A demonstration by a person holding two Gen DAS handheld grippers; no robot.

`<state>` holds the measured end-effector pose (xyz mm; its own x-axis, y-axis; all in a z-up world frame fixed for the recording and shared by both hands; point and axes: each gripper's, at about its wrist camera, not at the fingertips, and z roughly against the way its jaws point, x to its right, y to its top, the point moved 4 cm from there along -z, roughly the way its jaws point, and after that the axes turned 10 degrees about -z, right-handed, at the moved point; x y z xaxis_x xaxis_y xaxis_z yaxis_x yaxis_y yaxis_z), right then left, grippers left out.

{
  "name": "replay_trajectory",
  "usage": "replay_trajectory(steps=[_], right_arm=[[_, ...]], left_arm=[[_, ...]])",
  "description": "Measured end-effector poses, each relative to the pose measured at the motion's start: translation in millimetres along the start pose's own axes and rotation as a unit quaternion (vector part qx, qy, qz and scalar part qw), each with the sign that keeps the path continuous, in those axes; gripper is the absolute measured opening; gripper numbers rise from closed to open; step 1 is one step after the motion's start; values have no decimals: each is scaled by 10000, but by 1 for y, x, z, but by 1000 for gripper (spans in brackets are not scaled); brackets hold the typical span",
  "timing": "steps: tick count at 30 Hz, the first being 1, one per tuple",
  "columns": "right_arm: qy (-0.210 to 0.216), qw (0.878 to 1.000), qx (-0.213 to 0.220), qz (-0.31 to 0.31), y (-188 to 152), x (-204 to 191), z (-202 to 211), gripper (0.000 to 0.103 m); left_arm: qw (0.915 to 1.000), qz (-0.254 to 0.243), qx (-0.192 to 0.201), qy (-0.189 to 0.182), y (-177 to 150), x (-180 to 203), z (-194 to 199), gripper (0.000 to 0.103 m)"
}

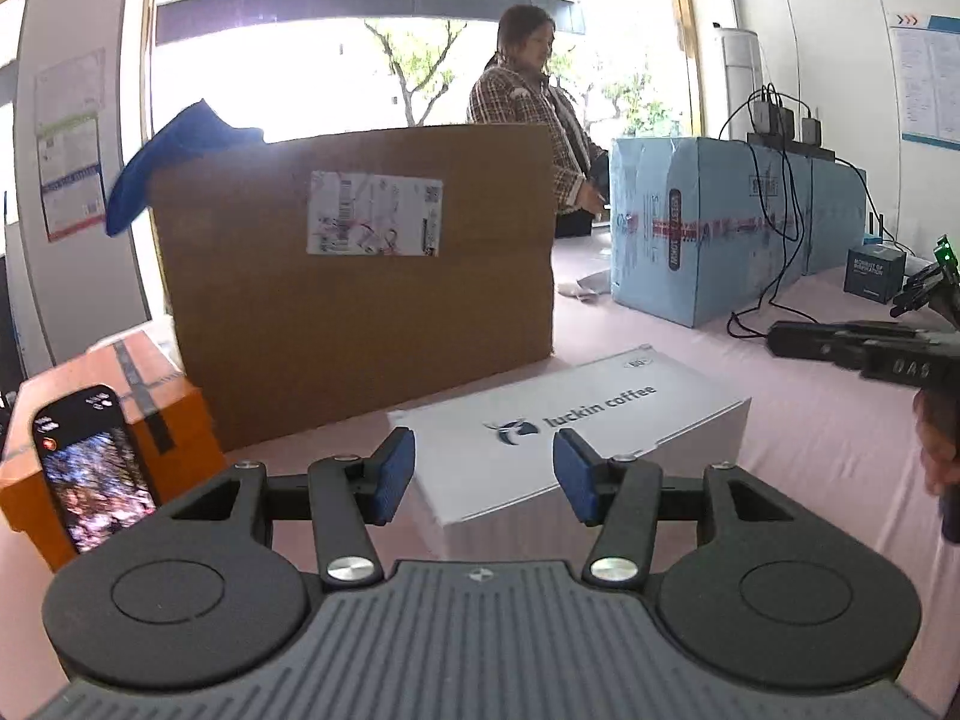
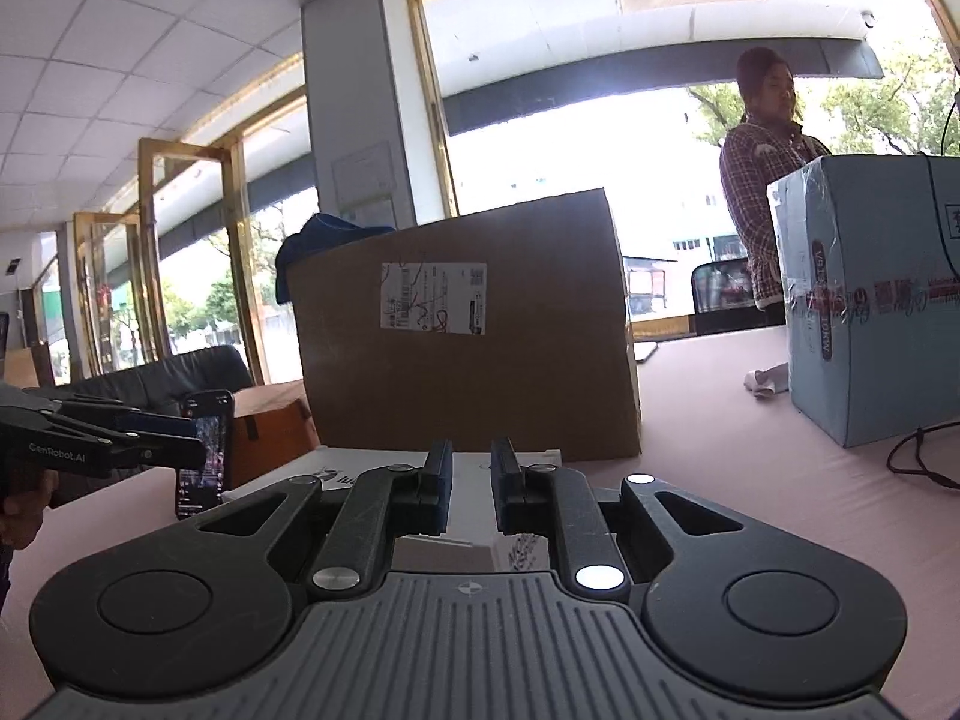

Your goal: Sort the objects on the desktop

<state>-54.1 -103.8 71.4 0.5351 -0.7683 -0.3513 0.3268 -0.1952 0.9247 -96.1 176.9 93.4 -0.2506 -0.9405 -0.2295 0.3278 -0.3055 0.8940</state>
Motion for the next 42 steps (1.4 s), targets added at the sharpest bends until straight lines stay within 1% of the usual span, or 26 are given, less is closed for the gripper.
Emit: replay_trajectory(steps=[1, 2, 3, 4, 5, 8, 11, 15, 17, 22, 23, 24, 25, 26, 27, 28, 29, 30, 31, 32, 35, 36, 39, 41, 42], right_arm=[[-44, 10000, -71, 17, -3, -3, -7, 13], [-81, 9999, -146, 37, -7, -7, -13, 13], [-89, 9997, -232, 65, -11, -10, -19, 12], [-97, 9994, -307, 91, -16, -12, -24, 12], [-105, 9993, -345, 126, -20, -14, -27, 12], [-113, 9990, -304, 315, -27, -18, -28, 12], [-120, 9982, -303, 503, -29, -20, -27, 12], [-186, 9970, -273, 706, -33, -23, -26, 13], [-201, 9970, -302, 680, -32, -23, -26, 13], [-284, 9966, -420, 655, -27, -26, -28, 13], [-250, 9974, -454, 494, -24, -24, -28, 13], [-201, 9983, -497, 237, -20, -20, -27, 18], [-172, 9985, -509, -32, -15, -16, -26, 42], [-218, 9983, -410, -342, -9, -9, -25, 61], [-263, 9970, -310, -652, -4, -3, -23, 87], [-308, 9947, -209, -961, 2, 4, -21, 94], [-342, 9914, -150, -1257, 7, 11, -21, 95], [-332, 9876, -245, -1513, 11, 18, -24, 97], [-325, 9831, -342, -1766, 14, 25, -28, 103], [-334, 9782, -446, -2002, 15, 32, -32, 103], [-376, 9647, -805, -2480, 14, 47, -48, 103], [-369, 9615, -930, -2560, 12, 50, -53, 103], [-410, 9536, -1210, -2725, 5, 53, -64, 103], [-429, 9507, -1379, -2743, 0, 55, -71, 103], [-398, 9498, -1467, -2735, -2, 55, -74, 103]], left_arm=[[10000, 12, -85, -22, 0, 4, -8, 33], [9998, 26, -188, -48, -1, 8, -16, 27], [9995, 38, -291, -65, -3, 11, -23, 18], [9992, 46, -392, -80, -5, 15, -30, 15], [9991, 26, -417, -71, -6, 18, -33, 15], [9994, -67, -323, -44, -10, 22, -35, 14], [9997, 51, -209, -123, -14, 18, -34, 14], [9999, 75, -54, -109, -20, 19, -33, 14], [9999, 100, -6, -106, -21, 19, -33, 14], [9997, 169, -100, -153, -17, 16, -34, 14], [9996, 191, -129, -166, -15, 15, -34, 14], [9994, 255, -174, -178, -13, 13, -35, 15], [9989, 354, -233, -187, -10, 9, -35, 21], [9986, 471, -222, -133, -7, 4, -34, 30], [9981, 596, -132, -24, -4, -2, -31, 63], [9972, 739, -9, 83, -1, -9, -28, 101], [9959, 896, 74, 141, 2, -17, -26, 103], [9943, 1049, 116, 162, 4, -24, -26, 103], [9926, 1204, 81, 155, 6, -32, -27, 103], [9906, 1360, -16, 127, 8, -39, -32, 103], [9833, 1746, -500, -84, 6, -53, -54, 103], [9796, 1884, -680, -180, 3, -56, -62, 103], [9647, 2290, -1198, -500, -9, -62, -87, 103], [9568, 2440, -1434, -664, -18, -62, -99, 103], [9539, 2501, -1479, -751, -21, -62, -103, 103]])
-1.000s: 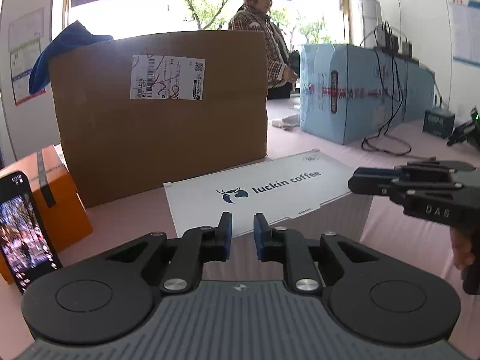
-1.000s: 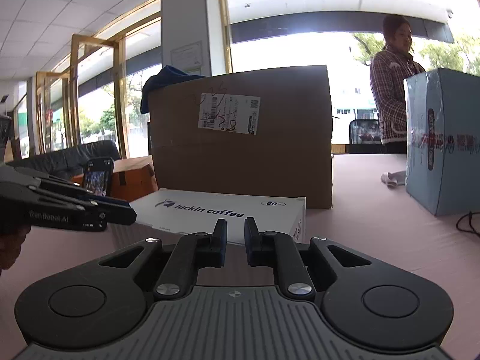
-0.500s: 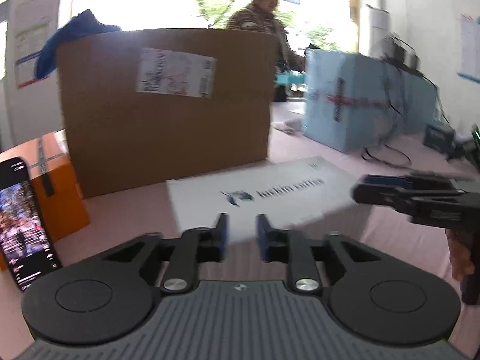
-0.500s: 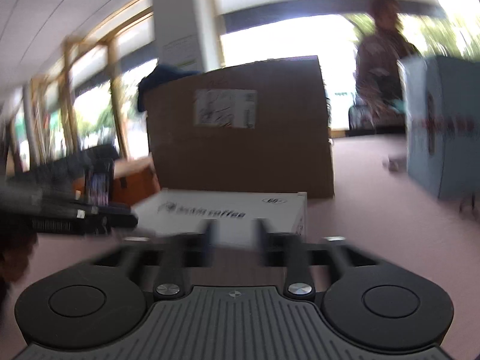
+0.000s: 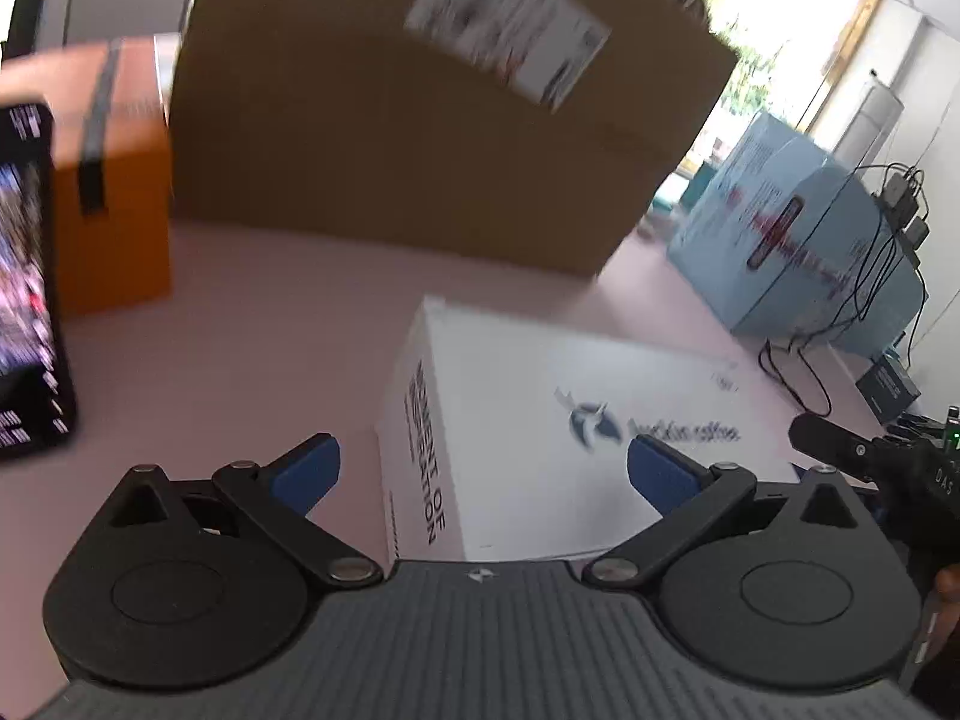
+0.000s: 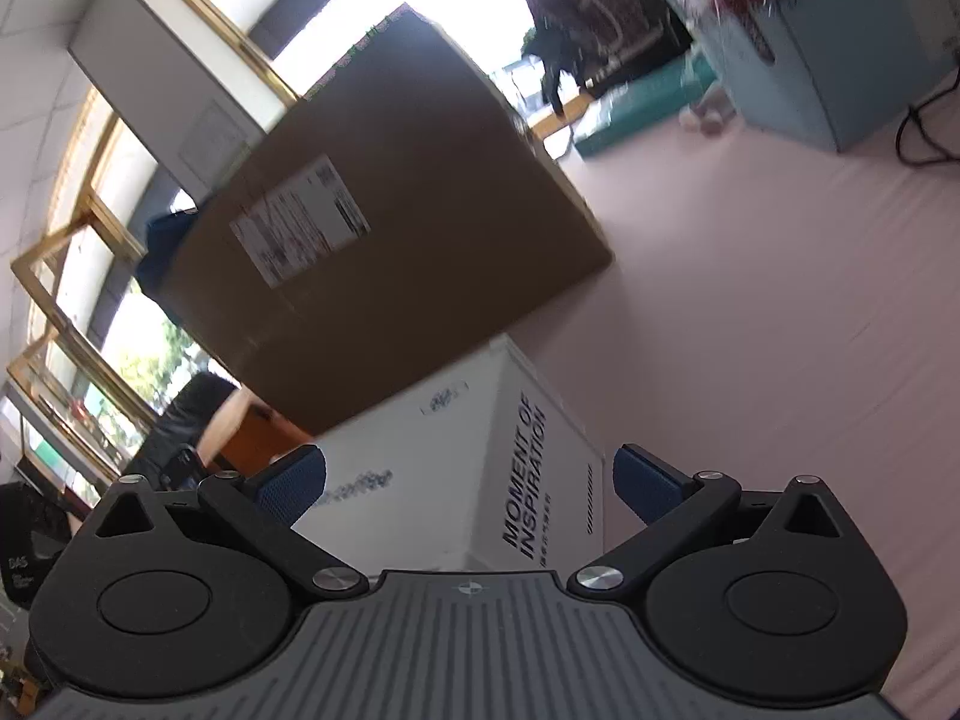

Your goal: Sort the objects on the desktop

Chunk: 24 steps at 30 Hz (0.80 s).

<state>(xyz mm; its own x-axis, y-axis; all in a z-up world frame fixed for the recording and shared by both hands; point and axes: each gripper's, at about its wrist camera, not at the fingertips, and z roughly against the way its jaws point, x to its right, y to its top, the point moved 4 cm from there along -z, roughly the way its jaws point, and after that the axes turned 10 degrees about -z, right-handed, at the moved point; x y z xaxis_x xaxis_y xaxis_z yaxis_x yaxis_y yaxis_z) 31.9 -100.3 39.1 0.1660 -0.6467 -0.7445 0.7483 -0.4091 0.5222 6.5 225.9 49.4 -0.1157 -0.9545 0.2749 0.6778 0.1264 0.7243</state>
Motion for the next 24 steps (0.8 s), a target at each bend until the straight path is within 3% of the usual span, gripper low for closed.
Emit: replay_trajectory(steps=[7, 11, 15, 18, 24], right_arm=[[193, 9974, -681, 145, -9, 1, -26, 103], [237, 9977, -513, 382, -13, -2, -23, 102], [209, 9977, -327, 553, -13, -6, -20, 93], [152, 9980, -162, 585, -11, -5, -13, 91], [-121, 9977, 411, 531, 3, 8, 15, 92]], left_arm=[[9974, 99, -172, -697, -4, 3, -17, 103], [9977, 78, -140, -652, -5, 7, -17, 103], [9988, 25, -85, -486, -4, 14, -16, 103], [9994, -125, 38, -329, -1, 27, -17, 103], [9983, -439, 59, -384, 5, 68, -25, 103]])
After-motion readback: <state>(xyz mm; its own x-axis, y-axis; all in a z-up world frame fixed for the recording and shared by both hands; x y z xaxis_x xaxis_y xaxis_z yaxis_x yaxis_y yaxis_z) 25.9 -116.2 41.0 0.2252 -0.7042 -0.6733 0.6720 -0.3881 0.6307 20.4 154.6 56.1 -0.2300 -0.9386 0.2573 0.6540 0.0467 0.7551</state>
